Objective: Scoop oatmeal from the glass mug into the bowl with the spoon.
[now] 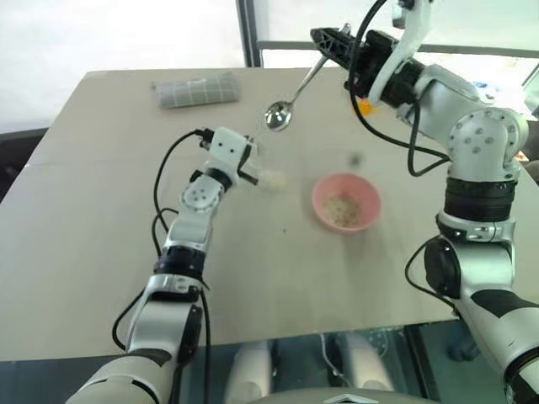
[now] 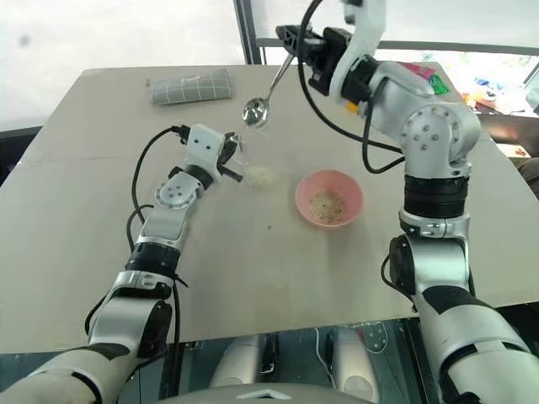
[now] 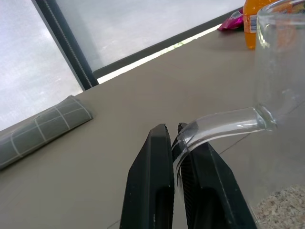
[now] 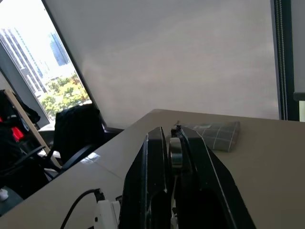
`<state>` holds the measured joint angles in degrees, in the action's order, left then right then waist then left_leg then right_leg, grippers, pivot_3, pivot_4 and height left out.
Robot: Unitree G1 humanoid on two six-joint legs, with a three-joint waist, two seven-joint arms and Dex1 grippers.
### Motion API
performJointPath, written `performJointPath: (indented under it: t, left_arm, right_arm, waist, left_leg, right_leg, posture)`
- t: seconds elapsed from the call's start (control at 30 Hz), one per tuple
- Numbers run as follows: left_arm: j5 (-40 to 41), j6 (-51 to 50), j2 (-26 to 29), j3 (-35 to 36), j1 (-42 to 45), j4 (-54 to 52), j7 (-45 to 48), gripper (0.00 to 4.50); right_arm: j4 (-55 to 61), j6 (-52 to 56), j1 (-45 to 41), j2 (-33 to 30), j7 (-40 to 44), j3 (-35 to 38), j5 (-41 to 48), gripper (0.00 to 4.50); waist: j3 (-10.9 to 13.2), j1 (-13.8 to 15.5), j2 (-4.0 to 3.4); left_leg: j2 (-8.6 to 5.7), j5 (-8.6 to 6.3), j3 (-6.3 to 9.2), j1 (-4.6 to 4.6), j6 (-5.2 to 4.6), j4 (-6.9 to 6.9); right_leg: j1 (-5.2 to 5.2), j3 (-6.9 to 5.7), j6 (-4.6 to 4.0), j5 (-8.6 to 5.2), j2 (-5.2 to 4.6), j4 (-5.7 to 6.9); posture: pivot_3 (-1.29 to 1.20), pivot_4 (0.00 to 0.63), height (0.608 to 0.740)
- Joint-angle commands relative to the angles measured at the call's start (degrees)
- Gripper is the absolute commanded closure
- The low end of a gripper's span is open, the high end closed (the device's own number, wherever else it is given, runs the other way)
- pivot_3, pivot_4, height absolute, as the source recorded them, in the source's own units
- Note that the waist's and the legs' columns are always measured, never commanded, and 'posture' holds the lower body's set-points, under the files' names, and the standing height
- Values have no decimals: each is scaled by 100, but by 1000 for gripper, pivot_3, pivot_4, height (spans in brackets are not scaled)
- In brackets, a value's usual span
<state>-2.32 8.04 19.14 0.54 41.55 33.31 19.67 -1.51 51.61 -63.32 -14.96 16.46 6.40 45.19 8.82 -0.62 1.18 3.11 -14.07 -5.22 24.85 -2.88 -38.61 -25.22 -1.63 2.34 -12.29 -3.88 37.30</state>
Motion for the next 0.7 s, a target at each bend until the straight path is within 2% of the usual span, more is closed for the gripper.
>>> performJointPath:
  t: [0.03,0.3,0.7]
  left_arm:
    - [66,312,-90,-47,347,215,167,4390]
    - [-214,837,-165,-474,595,427,518,4390]
    - [-359,1118,-295,-636,723,629,520,4390]
  right_arm:
    - [275,-355,292,-231,284,-409,-587,4500]
    - [247,-977,588,-163,675,-1216,-1604,4500]
    - [210,-601,1070,235,754,-1290,-1897,4500]
  waist:
    - [0,5,1]
    - [1,-22,0]
    - [1,-2,0]
  left_leg:
    - [-1,0,1,1,0,0]
    - [-2,6,-1,2,9,2]
    - [0,12,2,1,20,2]
  right_leg:
    - [1,-1,0,0,-1,-2]
    - [-5,-1,1,0,0,0]
    - [-3,-1,0,0,4,4]
  posture:
    - [0,150,740]
    - [0,150,740]
    - [0,150,740]
